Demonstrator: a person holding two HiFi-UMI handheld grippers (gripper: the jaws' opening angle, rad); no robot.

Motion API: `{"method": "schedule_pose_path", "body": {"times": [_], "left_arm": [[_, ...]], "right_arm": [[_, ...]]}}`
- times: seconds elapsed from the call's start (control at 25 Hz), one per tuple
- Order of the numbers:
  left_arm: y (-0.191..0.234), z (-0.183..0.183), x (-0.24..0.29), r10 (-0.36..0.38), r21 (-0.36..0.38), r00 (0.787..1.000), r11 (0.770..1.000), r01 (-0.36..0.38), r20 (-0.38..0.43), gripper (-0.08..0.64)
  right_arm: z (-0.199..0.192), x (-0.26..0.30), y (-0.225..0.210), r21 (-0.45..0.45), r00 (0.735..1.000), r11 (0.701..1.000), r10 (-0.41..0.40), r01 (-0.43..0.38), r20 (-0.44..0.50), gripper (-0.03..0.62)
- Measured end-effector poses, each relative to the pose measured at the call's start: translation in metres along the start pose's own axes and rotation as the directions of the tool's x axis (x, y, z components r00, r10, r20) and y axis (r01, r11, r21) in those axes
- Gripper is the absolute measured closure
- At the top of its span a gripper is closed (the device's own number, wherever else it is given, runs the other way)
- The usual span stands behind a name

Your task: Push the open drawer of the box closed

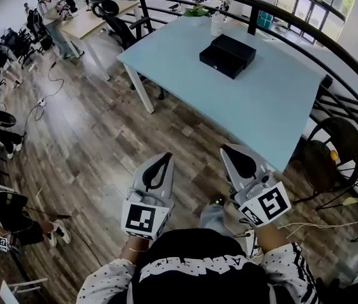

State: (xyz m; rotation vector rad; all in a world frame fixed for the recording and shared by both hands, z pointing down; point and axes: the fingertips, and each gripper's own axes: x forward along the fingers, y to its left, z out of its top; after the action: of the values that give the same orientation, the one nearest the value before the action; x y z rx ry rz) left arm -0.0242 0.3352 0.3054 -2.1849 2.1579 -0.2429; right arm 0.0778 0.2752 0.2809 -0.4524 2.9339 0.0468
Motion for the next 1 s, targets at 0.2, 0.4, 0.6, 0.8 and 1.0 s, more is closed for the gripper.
{"method": "schedule_pose_path", "body": {"times": [0.2,0.4,0.6,0.8,1.0], "left_arm": [[-0.018,0.009,0.055,-0.008,0.01,1.0,1.0,0.008,-0.015,0.56],[-0.035,0.023,0.101,-0.029,0.026,0.999,0.999,0.03,-0.035,0.56],[-0.034,0.024,0.136,-0.015,0.032,0.999,0.999,0.017,-0.041,0.56],[-0.038,0.026,0.168,-0.005,0.059,0.999,0.998,0.007,-0.034,0.56],[-0.043,0.027,0.202,0.005,0.04,0.999,0.999,-0.004,-0.037,0.56]], "right_arm": [[-0.002,-0.003,-0.055,0.032,1.0,0.999,-0.013,0.013,0.009,0.592],[0.002,-0.003,-0.105,0.038,0.999,0.999,-0.028,0.027,0.022,0.592],[-0.004,0.005,-0.138,0.052,0.999,0.998,-0.03,0.029,0.029,0.592],[-0.005,0.01,-0.172,0.05,0.999,0.999,-0.023,0.021,0.036,0.592],[-0.007,0.014,-0.202,0.036,1.0,0.999,-0.01,0.009,0.022,0.592]]}}
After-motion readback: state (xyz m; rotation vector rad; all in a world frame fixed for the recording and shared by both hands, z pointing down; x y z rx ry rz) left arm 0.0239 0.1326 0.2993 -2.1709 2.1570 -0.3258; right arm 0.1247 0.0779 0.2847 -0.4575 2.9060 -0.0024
